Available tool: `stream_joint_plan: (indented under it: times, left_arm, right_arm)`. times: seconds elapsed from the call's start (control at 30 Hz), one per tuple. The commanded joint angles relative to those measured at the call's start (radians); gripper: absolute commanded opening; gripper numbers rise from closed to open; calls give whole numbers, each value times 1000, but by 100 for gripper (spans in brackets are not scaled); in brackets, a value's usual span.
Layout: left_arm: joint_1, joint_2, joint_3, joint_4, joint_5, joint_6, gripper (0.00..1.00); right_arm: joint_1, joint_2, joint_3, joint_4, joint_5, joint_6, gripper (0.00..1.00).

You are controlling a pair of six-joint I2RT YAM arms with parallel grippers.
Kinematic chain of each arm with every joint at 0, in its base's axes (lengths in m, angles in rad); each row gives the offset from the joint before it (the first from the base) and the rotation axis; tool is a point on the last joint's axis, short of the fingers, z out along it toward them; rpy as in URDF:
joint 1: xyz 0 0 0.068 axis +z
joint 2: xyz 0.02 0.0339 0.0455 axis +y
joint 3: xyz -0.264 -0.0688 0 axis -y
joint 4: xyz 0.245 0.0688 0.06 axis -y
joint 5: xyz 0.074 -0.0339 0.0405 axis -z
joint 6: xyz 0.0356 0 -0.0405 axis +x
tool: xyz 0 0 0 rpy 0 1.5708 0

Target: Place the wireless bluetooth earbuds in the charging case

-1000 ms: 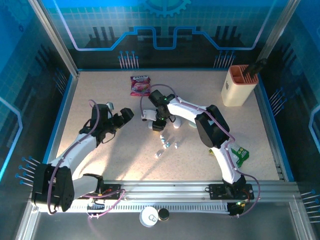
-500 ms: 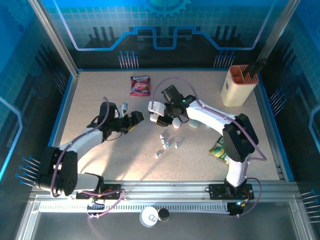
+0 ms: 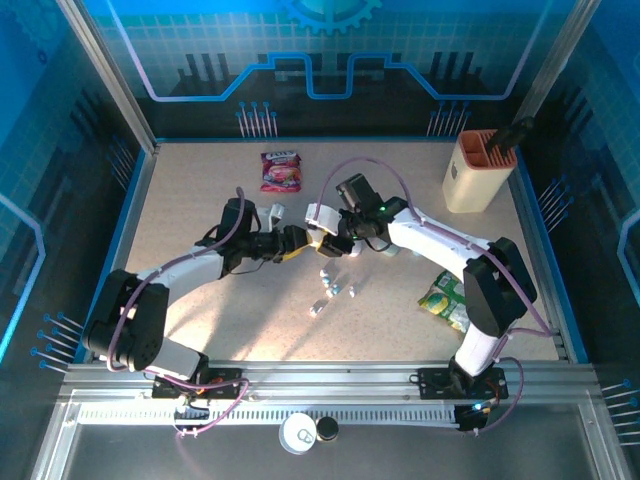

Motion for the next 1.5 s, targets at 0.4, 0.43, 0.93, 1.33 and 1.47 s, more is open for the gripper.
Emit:
stream_joint_plan:
  times: [0.4,0.43,0.93,1.33,1.47]
  left_arm:
    - [-39,88,79,89,74,-34,35]
    - [-41,92,79,102,82,-37,28]
    - [-43,-94,-35,429,107,158,16]
    - [-105,-234,-77,617,128,329,16]
    - [-120,-244,-80,615,121,348,15]
  right_arm:
    - [-9,5,-14,50,-127,40,40]
    - [-11,4,-17,55,-127,44,40]
    - [-166,-224,-172,277,-571,338,77]
    - [-281,-293,-265,745,-868,926,63]
    - [-271,-295,-293,890,-905,1008,56]
